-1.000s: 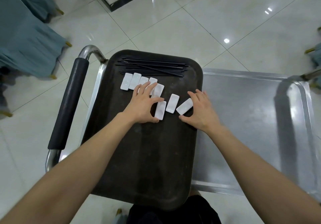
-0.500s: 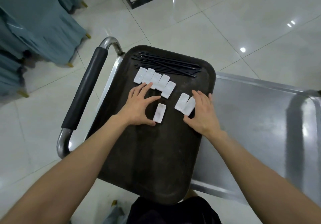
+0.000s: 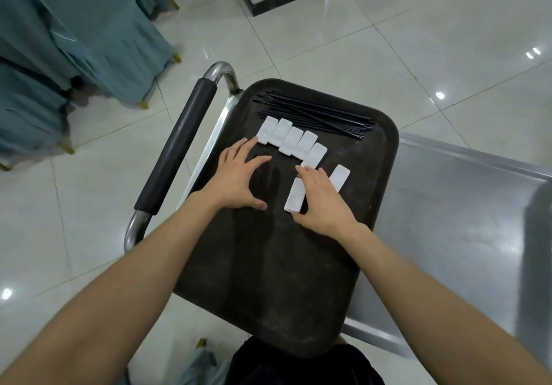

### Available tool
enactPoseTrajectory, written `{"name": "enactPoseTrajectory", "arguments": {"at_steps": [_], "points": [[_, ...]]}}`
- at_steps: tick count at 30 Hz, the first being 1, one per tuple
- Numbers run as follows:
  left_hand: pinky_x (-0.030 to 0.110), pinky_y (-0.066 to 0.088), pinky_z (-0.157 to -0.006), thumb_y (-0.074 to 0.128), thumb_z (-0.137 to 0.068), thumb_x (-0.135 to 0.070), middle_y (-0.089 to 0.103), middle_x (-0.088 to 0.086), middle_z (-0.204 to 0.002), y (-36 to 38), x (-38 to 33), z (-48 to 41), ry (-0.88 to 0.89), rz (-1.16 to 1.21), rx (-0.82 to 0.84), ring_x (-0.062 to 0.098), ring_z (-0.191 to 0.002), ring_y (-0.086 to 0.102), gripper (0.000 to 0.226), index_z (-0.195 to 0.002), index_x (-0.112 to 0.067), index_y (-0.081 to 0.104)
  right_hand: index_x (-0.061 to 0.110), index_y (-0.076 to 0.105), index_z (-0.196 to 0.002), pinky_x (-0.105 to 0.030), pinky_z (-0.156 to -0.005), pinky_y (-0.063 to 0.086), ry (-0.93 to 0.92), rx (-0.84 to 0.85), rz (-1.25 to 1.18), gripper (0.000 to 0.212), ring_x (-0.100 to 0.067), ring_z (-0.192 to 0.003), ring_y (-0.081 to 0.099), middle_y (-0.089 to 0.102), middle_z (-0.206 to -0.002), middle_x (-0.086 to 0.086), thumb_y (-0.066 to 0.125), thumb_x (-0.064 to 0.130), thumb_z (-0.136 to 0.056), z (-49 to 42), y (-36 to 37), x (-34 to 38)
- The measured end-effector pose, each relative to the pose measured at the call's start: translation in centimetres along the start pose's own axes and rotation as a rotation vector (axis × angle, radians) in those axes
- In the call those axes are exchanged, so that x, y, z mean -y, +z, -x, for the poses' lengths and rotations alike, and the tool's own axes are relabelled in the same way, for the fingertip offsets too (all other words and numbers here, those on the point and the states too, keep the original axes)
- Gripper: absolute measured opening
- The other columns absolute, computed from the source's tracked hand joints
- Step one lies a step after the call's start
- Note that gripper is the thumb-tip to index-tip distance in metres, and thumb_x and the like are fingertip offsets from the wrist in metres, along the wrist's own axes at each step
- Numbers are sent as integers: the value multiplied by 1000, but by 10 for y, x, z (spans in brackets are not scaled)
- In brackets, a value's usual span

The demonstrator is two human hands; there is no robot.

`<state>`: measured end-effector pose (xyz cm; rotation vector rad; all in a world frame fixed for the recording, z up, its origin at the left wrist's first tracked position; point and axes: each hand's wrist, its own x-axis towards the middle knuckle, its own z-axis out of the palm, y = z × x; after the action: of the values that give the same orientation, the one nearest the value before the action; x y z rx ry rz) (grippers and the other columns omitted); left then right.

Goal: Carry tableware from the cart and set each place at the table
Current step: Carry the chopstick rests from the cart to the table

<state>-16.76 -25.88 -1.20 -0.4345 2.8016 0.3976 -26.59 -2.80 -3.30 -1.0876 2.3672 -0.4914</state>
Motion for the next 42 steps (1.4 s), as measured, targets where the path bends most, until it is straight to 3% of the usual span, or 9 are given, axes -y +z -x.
{"name": "enactPoseTrajectory", "arguments": {"at_steps": [6, 11, 17, 24, 29, 42], "points": [[53, 4, -131, 91, -58, -71, -1, -3, -176, -7, 7, -19, 15, 19, -10, 27, -162, -8, 124, -162, -40, 30, 17, 20, -166, -42, -133, 10, 29, -43, 89, 113, -26, -162, 11, 23, -173, -6, 81, 60, -81, -5, 3, 1], [50, 12, -131, 94, -66, -52, 15, 3, -173, -16, 14, -48, -18, 3, -45, 31, -159, 6, 116, -162, -31, 33, 16, 25, -164, -48, -131, 18, -24, -59, 167, 108, -24, -161, 16, 38, -165, -4, 75, 61, -80, -8, 9, -1], [47, 21, -124, 92, -66, -31, 37, 2, -160, -32, 26, -90, -34, -24, -51, 31, -149, 26, 108, -160, -29, 37, 22, 23, -165, -48, -132, 16, 38, -90, 64, 104, -24, -163, 3, 26, -172, 0, 78, 55, -83, 2, -5, 0], [46, 28, -122, 92, -67, -41, 39, 1, -153, -42, 32, -132, 73, -105, 83, 31, -142, 33, 112, -162, -31, 36, 29, 16, -166, -52, -131, 19, 140, -90, -26, 107, -20, -163, -2, 17, -174, 7, 77, 59, -84, -4, -28, -1], [44, 35, -117, 92, -64, -45, 45, 0, -141, -40, 34, -134, 101, -123, 80, 28, -131, 39, 98, -152, -34, 48, 28, 17, -166, -50, -130, 24, 131, -98, -33, 108, -19, -163, 0, 21, -173, 6, 78, 59, -82, -2, -26, 1], [36, 32, -115, 88, -66, -57, 51, -11, -138, -18, 44, -28, 62, 0, 80, 17, -132, 39, 88, -143, -33, 52, 18, 8, -168, -43, -132, 15, -21, 23, 83, 119, -22, -163, 2, 19, -174, -3, 79, 55, -80, -9, 8, 23]]}}
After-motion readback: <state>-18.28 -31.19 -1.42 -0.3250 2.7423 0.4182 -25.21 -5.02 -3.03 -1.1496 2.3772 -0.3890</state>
